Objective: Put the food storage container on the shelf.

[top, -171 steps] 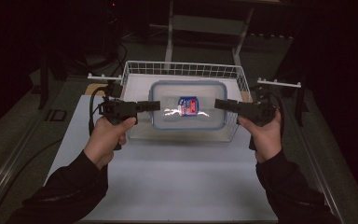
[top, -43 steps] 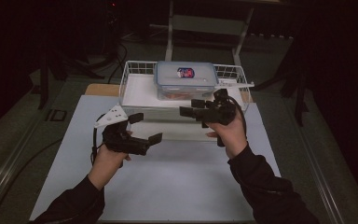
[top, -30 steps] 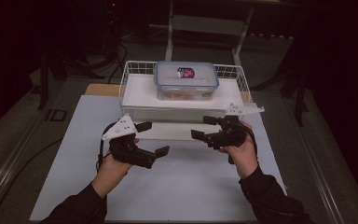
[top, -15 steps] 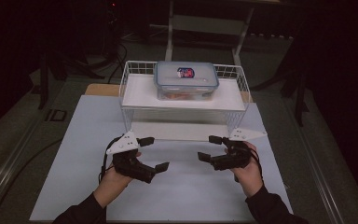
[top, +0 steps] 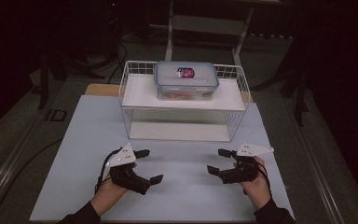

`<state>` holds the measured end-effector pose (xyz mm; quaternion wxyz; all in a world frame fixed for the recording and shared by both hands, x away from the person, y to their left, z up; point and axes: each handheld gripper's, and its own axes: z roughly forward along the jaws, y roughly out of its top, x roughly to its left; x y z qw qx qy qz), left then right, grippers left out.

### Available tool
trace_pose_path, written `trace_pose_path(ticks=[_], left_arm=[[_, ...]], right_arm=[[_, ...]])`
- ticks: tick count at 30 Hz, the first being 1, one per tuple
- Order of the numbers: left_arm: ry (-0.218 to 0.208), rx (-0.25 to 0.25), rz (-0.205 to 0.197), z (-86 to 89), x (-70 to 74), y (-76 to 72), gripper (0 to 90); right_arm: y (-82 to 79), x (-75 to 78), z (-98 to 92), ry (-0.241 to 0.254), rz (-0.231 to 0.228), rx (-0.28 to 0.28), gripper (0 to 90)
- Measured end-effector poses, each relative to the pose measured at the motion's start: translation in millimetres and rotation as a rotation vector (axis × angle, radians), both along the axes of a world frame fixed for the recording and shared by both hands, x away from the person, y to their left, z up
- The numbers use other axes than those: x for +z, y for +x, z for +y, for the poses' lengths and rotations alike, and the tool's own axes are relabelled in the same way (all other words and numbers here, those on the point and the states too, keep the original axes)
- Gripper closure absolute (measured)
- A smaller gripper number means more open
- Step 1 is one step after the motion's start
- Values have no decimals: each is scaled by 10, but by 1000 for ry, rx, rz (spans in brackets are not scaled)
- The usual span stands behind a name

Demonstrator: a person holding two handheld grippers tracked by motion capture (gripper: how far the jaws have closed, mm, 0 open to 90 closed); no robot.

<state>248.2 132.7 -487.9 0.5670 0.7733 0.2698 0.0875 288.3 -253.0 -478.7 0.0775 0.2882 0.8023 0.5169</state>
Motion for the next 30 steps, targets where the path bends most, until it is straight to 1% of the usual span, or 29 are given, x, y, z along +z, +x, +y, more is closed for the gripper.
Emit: trace_pose_path(ticks=[3,5,6,8,9,11,13,14,15,17,19,20,24,25,28,30], left_arm=[[13,8,11,50,-69,-23,0],[10,12,11,84,-104,-47,0],[18,19,7,99,-118,-56,0],[12,32,-2,128,-148,-69,0],[12,32,-2,128,-148,-69,0],[8,40,-15,145,-171,-75,0],[5,46,-13,154,-182,-73,0],[-9,48,-13,158,-189,-75,0],[-7,50,-13,162,-192,-76,0],[-11,48,-17,168,-202,-78,0],[-8,50,-18,177,-208,-77,0],[-16,50,-16,186,-213,-75,0],[-31,63,-10,214,-235,-62,0],[-27,67,-7,216,-239,-59,0],[-26,65,-8,219,-244,-58,0],[-33,62,-12,220,-240,-61,0]], right_arm=[[-36,-59,-87,-4,1,-20,138],[-62,-98,-152,-4,5,-35,137],[-73,-121,-179,-2,8,-40,137],[-96,-163,-226,-17,10,-53,137],[-96,-163,-226,-17,10,-53,137],[-111,-214,-291,-25,17,-69,138],[-117,-227,-311,-28,15,-75,139],[-120,-244,-327,-24,20,-76,140],[-129,-289,-344,-40,21,-84,141],[-129,-303,-347,-46,24,-82,141],[-121,-331,-353,-38,39,-82,141],[-117,-337,-355,-32,43,-83,141],[-115,-343,-334,-34,40,-80,140],[-115,-341,-332,-37,40,-79,141],[-107,-345,-354,-37,37,-91,140],[-105,-346,-365,-31,42,-100,141]])
